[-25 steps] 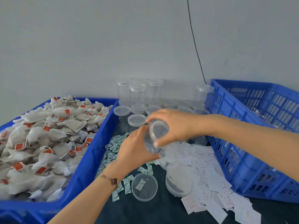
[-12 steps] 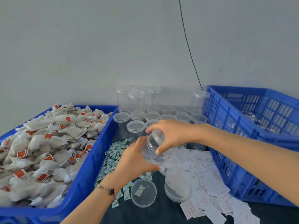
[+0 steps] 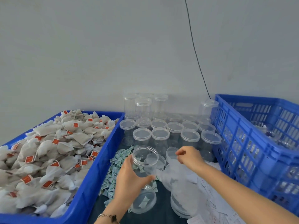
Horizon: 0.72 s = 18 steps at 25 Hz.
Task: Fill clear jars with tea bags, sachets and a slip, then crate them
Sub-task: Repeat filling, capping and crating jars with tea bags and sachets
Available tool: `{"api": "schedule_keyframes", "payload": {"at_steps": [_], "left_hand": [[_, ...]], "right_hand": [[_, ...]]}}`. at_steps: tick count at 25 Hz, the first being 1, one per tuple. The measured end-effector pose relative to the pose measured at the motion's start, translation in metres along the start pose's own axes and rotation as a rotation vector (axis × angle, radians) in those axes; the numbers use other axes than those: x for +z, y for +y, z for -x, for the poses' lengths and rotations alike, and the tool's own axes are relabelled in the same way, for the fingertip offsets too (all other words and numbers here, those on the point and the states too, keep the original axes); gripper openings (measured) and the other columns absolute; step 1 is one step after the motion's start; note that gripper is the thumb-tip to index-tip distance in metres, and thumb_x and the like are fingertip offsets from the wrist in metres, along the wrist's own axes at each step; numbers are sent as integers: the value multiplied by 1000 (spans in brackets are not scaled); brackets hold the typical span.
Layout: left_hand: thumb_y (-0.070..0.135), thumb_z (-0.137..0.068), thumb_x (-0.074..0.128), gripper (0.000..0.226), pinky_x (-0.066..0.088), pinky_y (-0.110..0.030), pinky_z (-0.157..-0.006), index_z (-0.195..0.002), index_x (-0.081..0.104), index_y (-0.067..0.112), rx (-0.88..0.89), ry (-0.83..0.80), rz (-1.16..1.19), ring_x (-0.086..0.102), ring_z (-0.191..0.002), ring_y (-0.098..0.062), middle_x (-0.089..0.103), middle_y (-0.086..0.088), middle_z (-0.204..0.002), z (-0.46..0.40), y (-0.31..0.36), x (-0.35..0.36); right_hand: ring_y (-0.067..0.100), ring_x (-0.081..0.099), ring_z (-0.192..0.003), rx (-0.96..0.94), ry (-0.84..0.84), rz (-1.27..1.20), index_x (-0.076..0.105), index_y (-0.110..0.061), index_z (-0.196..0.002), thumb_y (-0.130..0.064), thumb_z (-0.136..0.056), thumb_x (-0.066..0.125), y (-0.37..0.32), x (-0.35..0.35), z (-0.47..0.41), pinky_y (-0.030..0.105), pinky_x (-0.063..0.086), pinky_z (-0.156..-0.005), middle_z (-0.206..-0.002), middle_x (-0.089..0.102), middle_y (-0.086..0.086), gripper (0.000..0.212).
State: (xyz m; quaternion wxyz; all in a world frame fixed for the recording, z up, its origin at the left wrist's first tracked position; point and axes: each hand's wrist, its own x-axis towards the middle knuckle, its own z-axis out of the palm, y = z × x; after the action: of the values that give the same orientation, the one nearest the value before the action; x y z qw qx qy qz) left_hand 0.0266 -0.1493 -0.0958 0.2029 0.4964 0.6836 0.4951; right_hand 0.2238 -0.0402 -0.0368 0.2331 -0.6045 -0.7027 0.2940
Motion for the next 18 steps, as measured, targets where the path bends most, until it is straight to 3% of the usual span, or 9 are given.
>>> {"api": "schedule_keyframes", "payload": {"at_steps": [3,6,11,15,18], "left_hand": [[46,-57,89,110,39,-35,-106,-146,28,22,-47,46,10,42,-129,-13,43,6,-142,4,-7,7],[45,-57,89,113,39,-41,-108,-146,25,21,-80,114,23,40,-132,-15,40,5,-144,7,-12,0],[40,-57,90,103,43,-37,-105,-140,32,24,-124,252,49,46,-123,-13,43,8,-136,1,-20,-36],[32,-61,90,104,42,-36,-106,-145,31,23,-149,220,89,47,-124,-11,43,7,-141,-8,-31,-51],[35,-59,90,110,37,-34,-110,-148,27,23,-149,203,55,42,-130,-10,40,10,-144,-9,-36,-45]], "right_hand": [[12,61,-97,-96,-56,122,70,-17,-97,-4,-85,54,4,17,8,22,46,-84,-105,69,-2,25],[9,62,-93,-167,-74,105,72,-20,-95,-4,-86,53,-19,27,9,19,46,-78,-100,70,-6,26],[8,60,-87,-437,-147,76,70,-20,-96,-8,-89,53,-117,56,0,22,47,-78,-100,69,-5,22],[10,58,-81,-704,-191,209,69,-17,-101,-10,-91,48,-187,88,-2,26,46,-72,-103,69,0,24],[17,58,-87,-778,-229,308,62,-14,-114,-10,-93,45,-220,122,-15,32,49,-75,-107,64,4,27]]}}
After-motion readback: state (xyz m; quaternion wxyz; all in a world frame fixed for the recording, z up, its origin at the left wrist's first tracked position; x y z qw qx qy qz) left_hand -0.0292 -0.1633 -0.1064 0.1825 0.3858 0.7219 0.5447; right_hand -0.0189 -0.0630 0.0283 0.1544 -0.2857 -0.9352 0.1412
